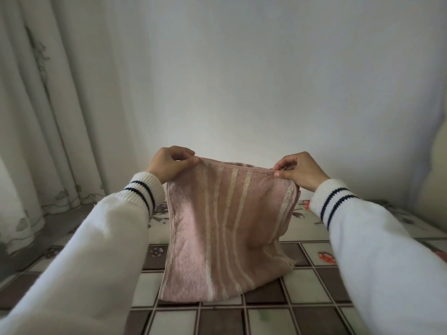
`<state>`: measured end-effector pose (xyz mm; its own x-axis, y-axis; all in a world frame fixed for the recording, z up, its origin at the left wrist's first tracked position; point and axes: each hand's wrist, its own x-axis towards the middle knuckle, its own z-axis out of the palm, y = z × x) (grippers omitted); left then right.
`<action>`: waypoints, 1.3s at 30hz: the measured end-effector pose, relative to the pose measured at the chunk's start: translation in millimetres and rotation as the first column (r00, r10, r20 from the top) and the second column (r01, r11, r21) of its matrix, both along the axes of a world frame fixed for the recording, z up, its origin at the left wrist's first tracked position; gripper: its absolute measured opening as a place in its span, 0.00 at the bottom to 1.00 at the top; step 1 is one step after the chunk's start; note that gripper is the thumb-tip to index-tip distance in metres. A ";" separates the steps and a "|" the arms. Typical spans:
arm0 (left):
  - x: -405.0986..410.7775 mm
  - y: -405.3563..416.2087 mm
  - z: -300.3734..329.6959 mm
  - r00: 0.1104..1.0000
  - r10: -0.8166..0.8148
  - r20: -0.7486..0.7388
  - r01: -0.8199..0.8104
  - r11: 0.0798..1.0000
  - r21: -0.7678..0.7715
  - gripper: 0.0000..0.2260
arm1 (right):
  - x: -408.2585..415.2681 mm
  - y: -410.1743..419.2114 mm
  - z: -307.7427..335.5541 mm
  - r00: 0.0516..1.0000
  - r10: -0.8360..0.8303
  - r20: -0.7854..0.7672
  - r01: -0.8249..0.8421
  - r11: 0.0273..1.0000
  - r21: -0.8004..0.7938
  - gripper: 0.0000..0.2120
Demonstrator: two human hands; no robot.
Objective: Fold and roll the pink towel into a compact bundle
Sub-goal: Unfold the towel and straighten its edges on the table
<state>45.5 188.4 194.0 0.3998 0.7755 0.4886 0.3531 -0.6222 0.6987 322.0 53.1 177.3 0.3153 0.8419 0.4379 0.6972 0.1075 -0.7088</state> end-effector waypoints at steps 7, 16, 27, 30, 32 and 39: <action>5.1 3.3 -7.7 0.999 0.045 -0.005 -0.045 0.999 -0.008 0.09 | 0.4 2.4 -6.7 0.999 -0.031 -0.017 0.031 1.000 -0.002 0.07; 16.0 -1.6 -48.6 0.859 -0.227 -0.459 0.155 0.970 -0.189 0.05 | -3.6 2.8 -8.8 1.000 0.001 -0.020 0.000 0.999 0.051 0.09; 59.0 -14.5 -102.7 0.843 -0.284 -0.457 0.217 0.957 -0.193 0.10 | -6.6 8.1 -10.9 0.999 0.030 -0.039 -0.026 0.997 0.077 0.12; 66.5 -14.2 -109.4 0.829 -0.261 -0.494 0.205 0.965 -0.166 0.09 | -6.2 7.2 -10.0 0.996 0.073 -0.058 -0.068 0.995 0.074 0.17; 69.8 -13.4 -110.6 0.831 -0.245 -0.499 0.185 0.968 -0.167 0.08 | -6.1 5.7 -9.5 0.988 0.127 -0.088 -0.122 0.991 0.060 0.18; 77.0 -17.3 -106.8 0.892 -0.432 -0.132 0.327 0.819 -0.471 0.13 | -5.6 4.2 -5.2 0.968 0.224 -0.114 -0.223 0.975 0.015 0.18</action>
<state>122.5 171.1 87.2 0.7629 0.6465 0.0081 0.3291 -0.3990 0.8558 316.4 57.4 172.1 0.1674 0.8958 0.4118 0.5695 0.2531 -0.7821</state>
